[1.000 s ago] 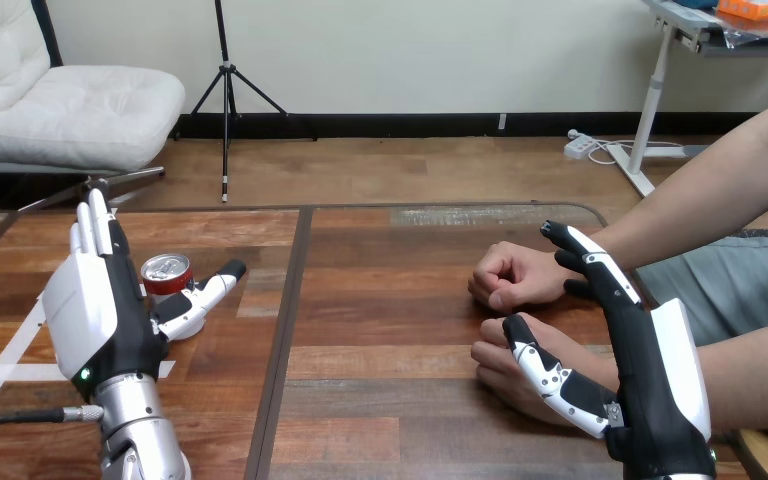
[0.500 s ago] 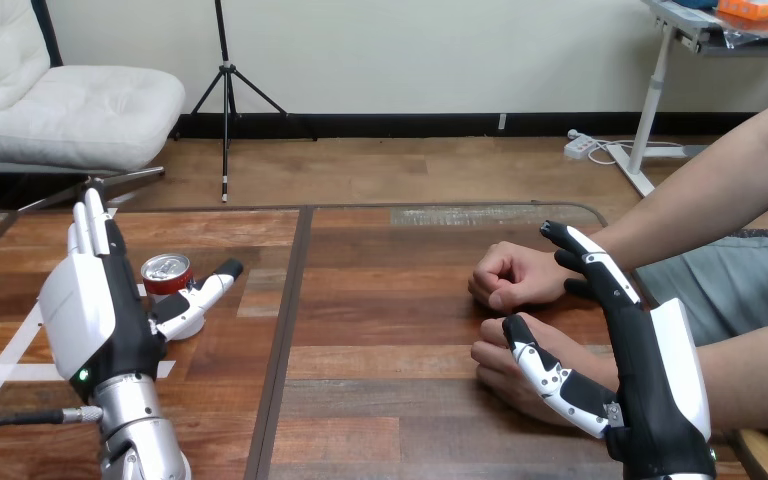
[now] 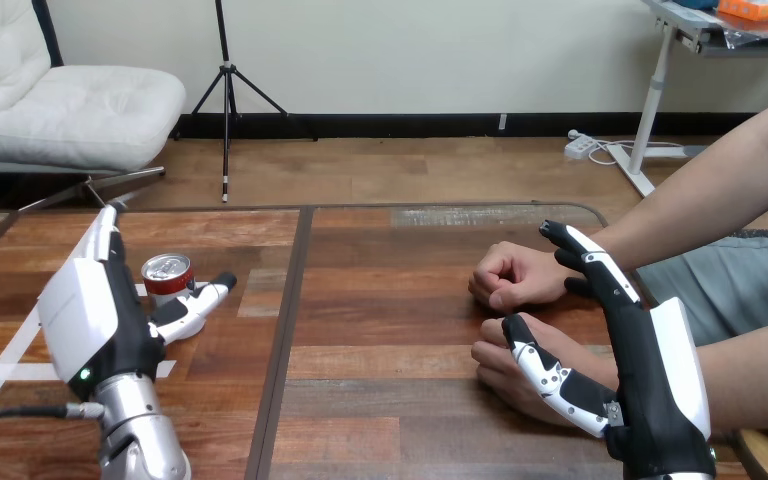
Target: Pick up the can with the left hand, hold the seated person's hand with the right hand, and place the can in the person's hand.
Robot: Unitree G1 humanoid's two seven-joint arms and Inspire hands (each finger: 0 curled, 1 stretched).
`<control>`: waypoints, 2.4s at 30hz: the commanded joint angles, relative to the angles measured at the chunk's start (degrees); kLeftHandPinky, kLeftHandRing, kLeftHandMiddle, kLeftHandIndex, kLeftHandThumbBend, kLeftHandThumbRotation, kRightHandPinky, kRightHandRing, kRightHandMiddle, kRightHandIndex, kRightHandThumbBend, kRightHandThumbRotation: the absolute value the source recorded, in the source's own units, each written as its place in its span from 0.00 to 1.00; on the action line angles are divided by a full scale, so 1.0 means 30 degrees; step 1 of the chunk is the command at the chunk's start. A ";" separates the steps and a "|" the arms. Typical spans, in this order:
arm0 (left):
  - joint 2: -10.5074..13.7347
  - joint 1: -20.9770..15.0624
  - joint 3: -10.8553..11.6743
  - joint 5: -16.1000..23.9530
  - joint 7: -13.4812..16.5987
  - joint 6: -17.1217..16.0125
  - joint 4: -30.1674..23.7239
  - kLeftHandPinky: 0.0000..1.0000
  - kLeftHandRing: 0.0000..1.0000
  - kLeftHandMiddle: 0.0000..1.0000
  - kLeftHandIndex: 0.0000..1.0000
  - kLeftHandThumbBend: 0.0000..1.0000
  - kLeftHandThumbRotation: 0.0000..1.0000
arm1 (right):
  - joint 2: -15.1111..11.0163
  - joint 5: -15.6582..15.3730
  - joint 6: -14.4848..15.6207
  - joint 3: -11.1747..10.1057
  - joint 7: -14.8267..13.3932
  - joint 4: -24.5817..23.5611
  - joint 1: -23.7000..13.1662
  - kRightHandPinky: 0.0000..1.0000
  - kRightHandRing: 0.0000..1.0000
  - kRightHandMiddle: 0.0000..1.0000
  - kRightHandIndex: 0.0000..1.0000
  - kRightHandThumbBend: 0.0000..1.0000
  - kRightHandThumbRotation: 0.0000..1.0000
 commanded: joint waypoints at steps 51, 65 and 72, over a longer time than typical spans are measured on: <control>0.0580 -0.4494 -0.2641 0.1014 0.0781 0.1993 0.3777 0.82 0.88 0.90 0.89 0.91 0.45 | -0.0109 0.0044 -0.0053 -0.0299 0.0159 -0.0929 -0.1078 0.82 0.87 0.89 0.86 0.44 0.00; 0.0647 -0.4660 -0.2960 0.1105 0.1229 0.2519 0.3867 0.85 0.90 0.92 0.91 0.91 0.45 | -0.0167 0.0048 -0.0009 -0.0369 0.0264 -0.0983 -0.1001 0.83 0.88 0.89 0.86 0.45 0.00; 0.0647 -0.4663 -0.3065 0.1136 0.1378 0.2836 0.3881 0.87 0.91 0.93 0.92 0.91 0.45 | -0.0213 0.0082 0.0030 -0.0403 0.0386 -0.1036 -0.0957 0.84 0.89 0.89 0.86 0.45 0.00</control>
